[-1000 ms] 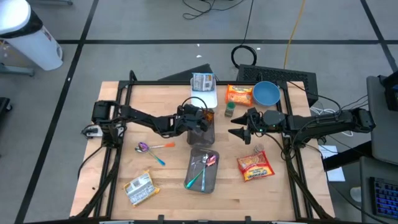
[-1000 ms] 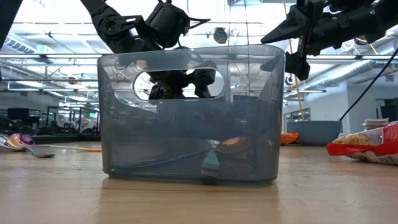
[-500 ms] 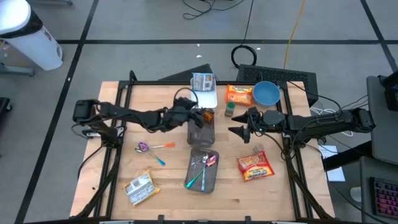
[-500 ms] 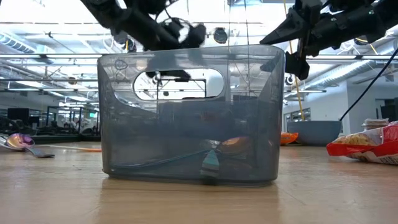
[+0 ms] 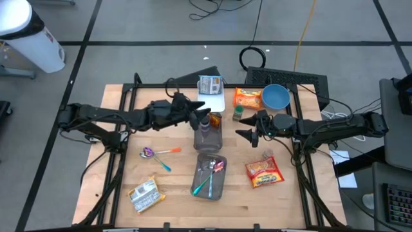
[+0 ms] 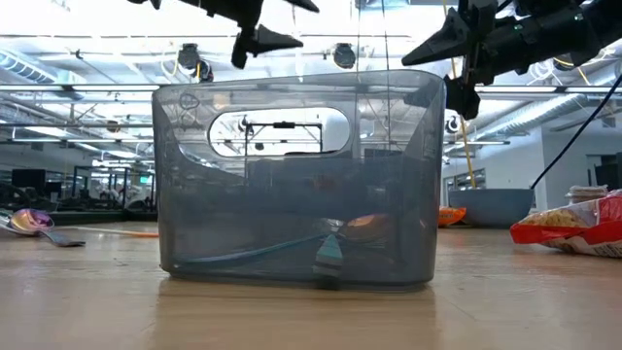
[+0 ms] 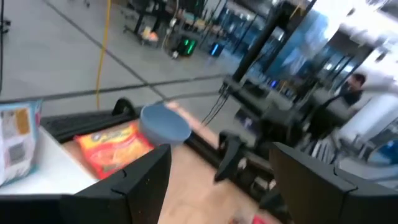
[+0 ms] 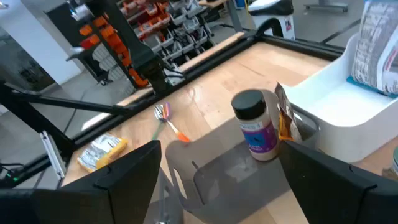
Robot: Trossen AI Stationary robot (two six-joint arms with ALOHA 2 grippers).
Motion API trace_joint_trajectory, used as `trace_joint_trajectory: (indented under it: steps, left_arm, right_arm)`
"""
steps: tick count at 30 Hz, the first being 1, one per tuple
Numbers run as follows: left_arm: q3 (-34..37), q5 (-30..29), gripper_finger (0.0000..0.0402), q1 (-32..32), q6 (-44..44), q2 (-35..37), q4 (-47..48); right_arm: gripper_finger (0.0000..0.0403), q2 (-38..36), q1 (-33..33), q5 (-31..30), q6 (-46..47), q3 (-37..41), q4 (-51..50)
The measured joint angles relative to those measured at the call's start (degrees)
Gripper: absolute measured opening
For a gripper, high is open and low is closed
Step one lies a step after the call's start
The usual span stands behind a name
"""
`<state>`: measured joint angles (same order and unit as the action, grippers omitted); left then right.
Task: Pick & Place Food Item
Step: Put the orange spoon into the bottom black bin
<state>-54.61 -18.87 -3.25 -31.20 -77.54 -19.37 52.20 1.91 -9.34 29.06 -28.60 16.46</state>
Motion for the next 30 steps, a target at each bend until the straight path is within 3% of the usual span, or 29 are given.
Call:
trace_joint_trajectory:
  steps: [9,13,20,23,30]
  left_arm:
    - [0.0,1.0,0.0278,0.0,4.4,0.0,-4.4]
    - [0.0,1.5,0.0278,0.0,-0.1,0.0,-4.6]
    - [0.0,12.4,0.0278,0.0,-2.7,0.0,-4.5]
    - [0.0,15.9,0.0278,0.0,-3.3,0.0,-4.5]
    - [0.0,16.5,0.0275,1.6,1.3,0.0,-8.3]
  right_arm:
    - [0.0318,2.2,0.0,-0.4,0.2,0.0,3.4]
    - [0.0318,3.0,0.0,-2.0,0.0,0.0,5.3]
    - [0.0318,3.8,0.0,-2.8,0.5,0.0,6.0]
    - [0.0318,3.8,0.0,-2.7,4.9,0.0,6.9]
    - [0.0318,3.8,0.0,-2.4,11.1,0.0,9.5]
